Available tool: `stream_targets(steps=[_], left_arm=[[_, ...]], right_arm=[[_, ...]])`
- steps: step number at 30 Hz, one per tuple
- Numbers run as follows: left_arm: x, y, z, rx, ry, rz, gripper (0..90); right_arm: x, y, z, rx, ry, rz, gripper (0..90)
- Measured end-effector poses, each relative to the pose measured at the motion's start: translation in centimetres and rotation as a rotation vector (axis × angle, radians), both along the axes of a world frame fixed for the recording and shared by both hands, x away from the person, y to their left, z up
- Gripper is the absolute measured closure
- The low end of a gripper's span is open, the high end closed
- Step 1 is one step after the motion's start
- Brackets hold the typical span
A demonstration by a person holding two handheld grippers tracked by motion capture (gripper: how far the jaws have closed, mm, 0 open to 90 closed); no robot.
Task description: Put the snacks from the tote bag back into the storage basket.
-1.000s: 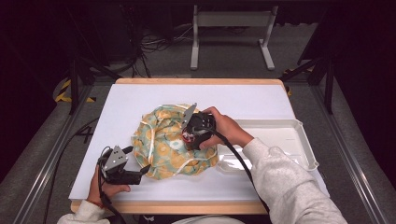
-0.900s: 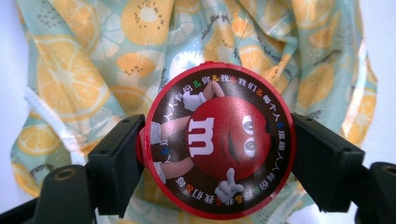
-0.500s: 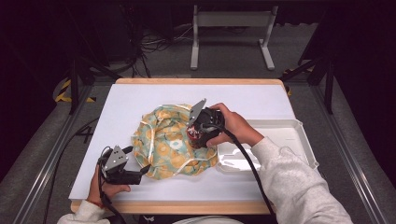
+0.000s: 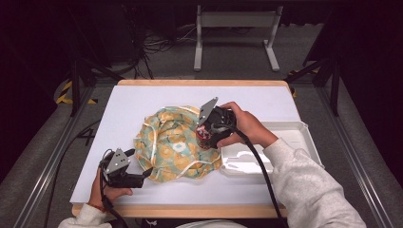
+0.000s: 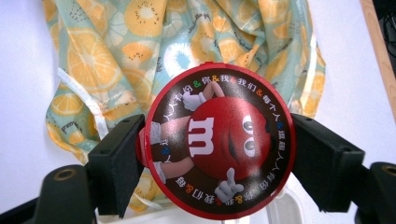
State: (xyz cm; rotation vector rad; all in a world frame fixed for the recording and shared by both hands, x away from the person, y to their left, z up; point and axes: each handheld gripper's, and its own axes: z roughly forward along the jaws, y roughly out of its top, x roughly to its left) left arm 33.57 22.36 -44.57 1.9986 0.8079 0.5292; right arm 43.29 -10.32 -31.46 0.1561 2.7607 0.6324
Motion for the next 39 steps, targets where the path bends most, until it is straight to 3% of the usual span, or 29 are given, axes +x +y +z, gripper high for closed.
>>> stream_targets(steps=[11,27,39], left_arm=[[0.0,-0.1,0.0,0.010,0.003,-0.005,7.1],[0.1,-0.1,0.0,0.015,0.002,-0.005,7.1],[0.0,-0.2,0.0,0.014,0.003,-0.005,7.1]], right_arm=[[-0.3,-2.0,1.1,-0.001,-0.010,-0.019,23.8],[-0.5,-4.5,1.6,-0.038,-0.023,-0.041,23.7],[-0.9,-5.9,1.4,-0.065,-0.002,-0.030,23.7]])
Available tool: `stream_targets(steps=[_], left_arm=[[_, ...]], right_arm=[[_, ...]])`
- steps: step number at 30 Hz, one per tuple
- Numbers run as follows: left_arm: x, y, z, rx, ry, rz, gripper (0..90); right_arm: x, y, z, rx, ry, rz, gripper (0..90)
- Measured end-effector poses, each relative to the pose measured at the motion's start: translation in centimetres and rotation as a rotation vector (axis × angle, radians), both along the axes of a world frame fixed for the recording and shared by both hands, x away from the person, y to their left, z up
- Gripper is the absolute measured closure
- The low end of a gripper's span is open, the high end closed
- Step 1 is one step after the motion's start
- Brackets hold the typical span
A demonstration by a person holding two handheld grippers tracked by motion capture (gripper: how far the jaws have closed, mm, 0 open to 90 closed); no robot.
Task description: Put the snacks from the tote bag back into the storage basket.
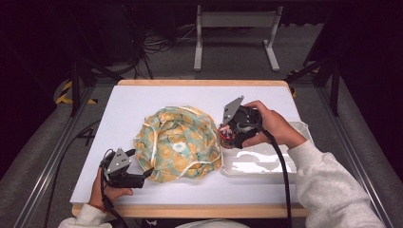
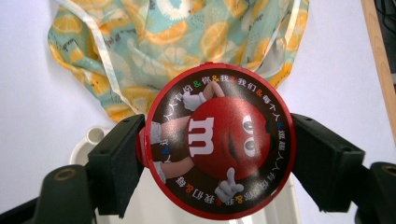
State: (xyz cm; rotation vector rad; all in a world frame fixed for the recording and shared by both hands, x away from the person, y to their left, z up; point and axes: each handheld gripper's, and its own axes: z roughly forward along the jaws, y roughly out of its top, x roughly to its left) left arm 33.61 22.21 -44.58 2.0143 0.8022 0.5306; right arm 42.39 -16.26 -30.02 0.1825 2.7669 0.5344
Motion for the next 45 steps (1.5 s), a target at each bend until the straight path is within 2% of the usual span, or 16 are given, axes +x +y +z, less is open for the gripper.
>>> stream_targets(steps=[12,16,21,31,36,42,45], left_arm=[[0.0,-0.1,0.0,0.001,0.005,0.003,7.1],[0.0,-0.1,0.0,0.006,0.004,0.001,7.1],[0.0,-0.1,0.0,0.005,0.006,0.003,7.1],[0.0,-0.1,0.0,0.009,0.005,0.002,7.1],[0.0,-0.1,0.0,0.010,0.006,0.002,7.1],[0.0,-0.1,0.0,0.012,0.005,0.005,7.0],[0.0,-0.1,0.0,0.010,0.001,0.006,7.1]], right_arm=[[0.2,-2.6,-1.3,-0.042,0.032,-0.026,23.7],[0.3,-3.6,-1.8,-0.049,0.043,-0.057,23.7],[0.6,-4.6,-2.6,-0.066,0.056,-0.064,23.7],[1.2,-6.6,-3.9,-0.090,0.081,-0.114,23.7],[1.5,-7.5,-4.7,-0.109,0.081,-0.124,23.7],[1.7,-8.2,-5.3,-0.103,0.103,-0.141,23.7],[1.7,-8.4,-5.5,-0.102,0.102,-0.132,23.7]])
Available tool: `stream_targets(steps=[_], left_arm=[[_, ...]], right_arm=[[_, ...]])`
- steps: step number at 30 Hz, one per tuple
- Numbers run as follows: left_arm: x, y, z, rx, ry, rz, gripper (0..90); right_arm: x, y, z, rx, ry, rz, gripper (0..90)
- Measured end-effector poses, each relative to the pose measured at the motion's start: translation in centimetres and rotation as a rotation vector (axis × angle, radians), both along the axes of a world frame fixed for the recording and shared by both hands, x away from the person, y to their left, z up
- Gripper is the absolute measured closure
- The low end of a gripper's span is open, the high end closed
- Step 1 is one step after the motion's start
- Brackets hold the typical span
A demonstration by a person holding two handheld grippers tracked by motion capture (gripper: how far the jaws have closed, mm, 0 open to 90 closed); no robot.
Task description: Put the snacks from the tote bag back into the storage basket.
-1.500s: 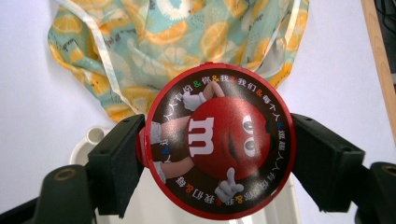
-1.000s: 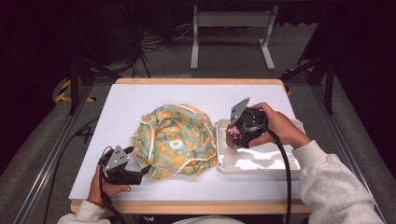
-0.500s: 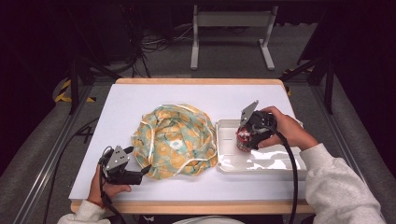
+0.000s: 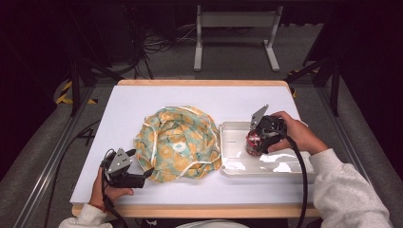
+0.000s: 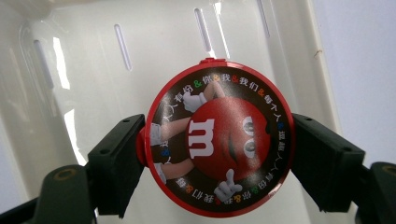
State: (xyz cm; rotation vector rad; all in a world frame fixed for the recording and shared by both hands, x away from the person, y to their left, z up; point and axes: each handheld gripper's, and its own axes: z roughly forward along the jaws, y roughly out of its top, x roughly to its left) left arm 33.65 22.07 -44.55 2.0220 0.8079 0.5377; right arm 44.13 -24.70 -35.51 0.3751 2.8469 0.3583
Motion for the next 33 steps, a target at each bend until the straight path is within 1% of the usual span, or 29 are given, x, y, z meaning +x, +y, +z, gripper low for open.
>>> stream_targets(steps=[1,3,5,6,8,11,14,19,21,22,24,26,27,29,33], left_arm=[[0.0,0.0,0.0,-0.003,-0.001,0.003,7.0],[0.0,0.0,0.0,-0.004,0.002,0.003,7.1],[0.0,0.0,0.0,0.000,0.005,-0.002,7.1],[0.0,0.0,0.0,0.000,0.005,-0.002,7.1],[0.0,0.0,0.0,-0.001,0.005,-0.002,7.1],[0.0,0.0,0.0,-0.001,0.005,-0.002,7.0],[0.0,0.0,0.0,-0.002,0.003,-0.002,7.0],[0.0,0.0,0.0,-0.001,0.005,-0.001,7.1],[0.0,0.0,0.0,-0.002,0.003,0.000,7.1],[0.0,0.0,0.0,-0.003,0.002,-0.001,7.1],[0.0,0.0,0.0,-0.002,0.004,0.000,7.1],[0.0,0.0,0.0,-0.002,0.004,-0.001,7.1],[0.0,-0.1,0.0,-0.001,0.006,0.000,7.1],[0.0,-0.1,0.0,-0.002,0.006,0.001,7.0],[0.0,0.0,0.0,-0.002,0.006,-0.001,7.0]], right_arm=[[0.0,-0.1,-0.1,-0.008,0.005,-0.004,23.7],[-0.1,-0.1,-0.3,-0.011,0.000,0.007,23.7],[-0.1,-0.3,-0.4,-0.005,-0.005,0.003,23.7],[-0.1,-0.3,-0.5,-0.004,0.002,0.003,23.6],[0.0,-0.4,-0.5,-0.004,0.002,0.000,23.6],[-0.1,-0.5,-0.6,0.010,-0.003,0.001,23.5],[-0.2,-0.4,-0.6,0.004,-0.009,0.007,23.5],[-0.2,-0.6,-0.7,0.015,-0.016,-0.004,23.4],[-0.3,-0.7,-0.7,0.016,-0.021,0.001,23.3],[-0.4,-0.7,-0.6,0.013,-0.019,-0.014,23.3],[-0.5,-0.8,-0.5,0.026,-0.039,-0.008,23.1],[-0.5,-0.9,-0.4,0.030,-0.035,-0.012,23.2],[-0.6,-1.0,-0.4,0.047,-0.047,-0.021,23.4],[-0.6,-1.1,-0.3,0.044,-0.045,-0.014,23.4],[-0.7,-1.1,-0.3,0.048,-0.046,-0.020,23.4]])
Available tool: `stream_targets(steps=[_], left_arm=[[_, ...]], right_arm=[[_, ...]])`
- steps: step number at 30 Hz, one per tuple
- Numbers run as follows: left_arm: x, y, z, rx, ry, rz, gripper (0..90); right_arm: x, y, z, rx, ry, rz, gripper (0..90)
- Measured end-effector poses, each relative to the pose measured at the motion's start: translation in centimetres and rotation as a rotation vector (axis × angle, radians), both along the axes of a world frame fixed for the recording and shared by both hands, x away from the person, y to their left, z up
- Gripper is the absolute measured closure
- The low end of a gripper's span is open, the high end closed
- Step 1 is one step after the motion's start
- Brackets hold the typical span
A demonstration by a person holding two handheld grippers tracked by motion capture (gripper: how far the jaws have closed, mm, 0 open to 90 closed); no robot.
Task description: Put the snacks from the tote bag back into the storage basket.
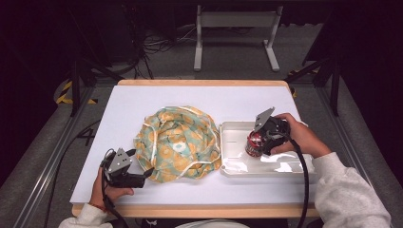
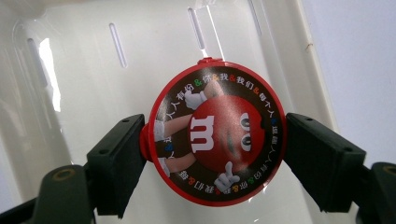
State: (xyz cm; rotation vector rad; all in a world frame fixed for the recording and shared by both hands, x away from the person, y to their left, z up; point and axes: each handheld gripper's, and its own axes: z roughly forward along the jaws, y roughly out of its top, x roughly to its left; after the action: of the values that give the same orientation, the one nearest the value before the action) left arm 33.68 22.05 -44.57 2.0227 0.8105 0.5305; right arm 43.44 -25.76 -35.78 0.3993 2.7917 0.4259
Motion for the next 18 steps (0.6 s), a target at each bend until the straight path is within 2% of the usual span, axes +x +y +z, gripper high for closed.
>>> stream_targets(steps=[18], left_arm=[[-0.06,0.01,0.05,0.000,-0.006,0.004,7.6]], right_arm=[[-0.31,-0.40,0.29,0.052,-0.006,-0.057,23.4]])
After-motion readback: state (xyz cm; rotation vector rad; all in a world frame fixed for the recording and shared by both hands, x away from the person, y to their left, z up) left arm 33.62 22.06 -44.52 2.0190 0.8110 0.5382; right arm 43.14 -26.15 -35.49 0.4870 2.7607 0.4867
